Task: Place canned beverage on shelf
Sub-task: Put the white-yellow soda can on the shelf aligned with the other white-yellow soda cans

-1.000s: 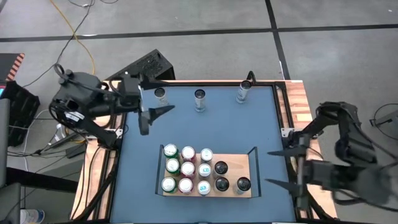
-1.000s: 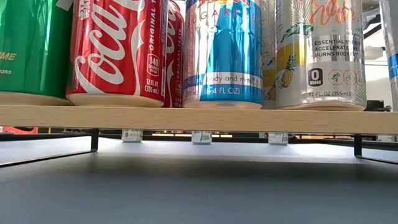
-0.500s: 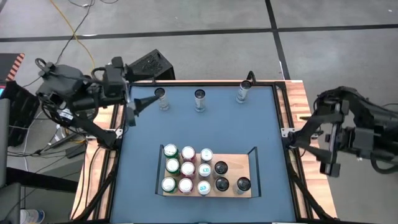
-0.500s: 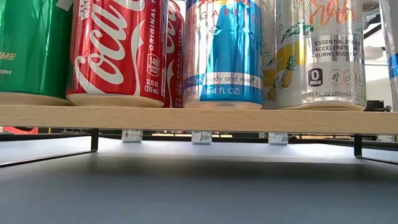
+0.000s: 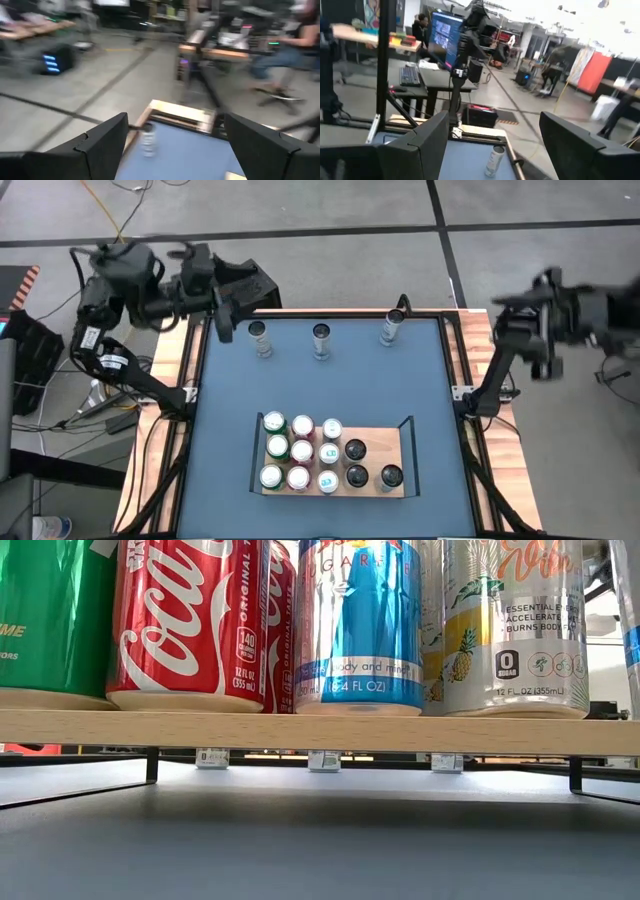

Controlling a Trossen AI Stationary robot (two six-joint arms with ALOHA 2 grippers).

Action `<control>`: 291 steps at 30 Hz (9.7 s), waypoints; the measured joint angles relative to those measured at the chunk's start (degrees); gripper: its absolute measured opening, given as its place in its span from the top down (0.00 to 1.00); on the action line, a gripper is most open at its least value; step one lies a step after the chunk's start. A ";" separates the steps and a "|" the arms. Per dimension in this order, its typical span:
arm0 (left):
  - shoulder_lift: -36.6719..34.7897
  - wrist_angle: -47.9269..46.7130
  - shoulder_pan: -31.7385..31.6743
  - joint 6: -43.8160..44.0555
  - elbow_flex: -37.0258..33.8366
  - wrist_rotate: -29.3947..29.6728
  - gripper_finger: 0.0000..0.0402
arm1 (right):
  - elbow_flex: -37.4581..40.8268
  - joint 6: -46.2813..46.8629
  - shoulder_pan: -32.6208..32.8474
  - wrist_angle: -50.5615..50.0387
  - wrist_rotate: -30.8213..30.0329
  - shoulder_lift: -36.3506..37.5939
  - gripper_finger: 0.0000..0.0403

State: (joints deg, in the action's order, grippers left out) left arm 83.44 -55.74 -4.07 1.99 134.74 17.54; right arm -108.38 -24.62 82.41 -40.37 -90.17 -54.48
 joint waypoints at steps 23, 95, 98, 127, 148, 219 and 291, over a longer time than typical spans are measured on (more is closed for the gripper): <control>15.58 16.15 4.81 11.11 -0.10 -28.00 0.21 | 35.83 55.44 0.64 -8.28 4.83 12.45 0.25; 27.93 42.44 28.20 11.70 -2.76 4.55 0.22 | 52.13 20.31 -25.94 18.70 45.09 41.13 0.25; 29.47 48.21 28.14 12.59 -2.79 3.74 0.26 | 52.13 22.06 -25.94 16.97 45.18 41.13 0.25; -11.02 68.63 31.07 10.30 -61.59 33.49 0.47 | 52.11 27.60 -25.94 14.23 45.24 41.16 0.25; -33.73 45.27 11.58 7.08 -79.23 34.63 0.40 | 52.11 26.31 -25.94 14.22 43.54 41.14 0.25; -21.59 63.06 -38.10 0.15 -105.04 -15.01 0.26 | 52.11 29.11 -25.92 9.50 21.04 41.05 0.25; 21.65 43.25 12.01 -2.24 -39.61 -0.13 0.39 | 52.13 38.31 -25.94 4.35 24.16 41.05 0.25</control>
State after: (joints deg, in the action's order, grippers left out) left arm 105.09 -12.49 7.95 -0.26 95.13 17.41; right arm -56.25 13.69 56.47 -36.02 -66.01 -13.43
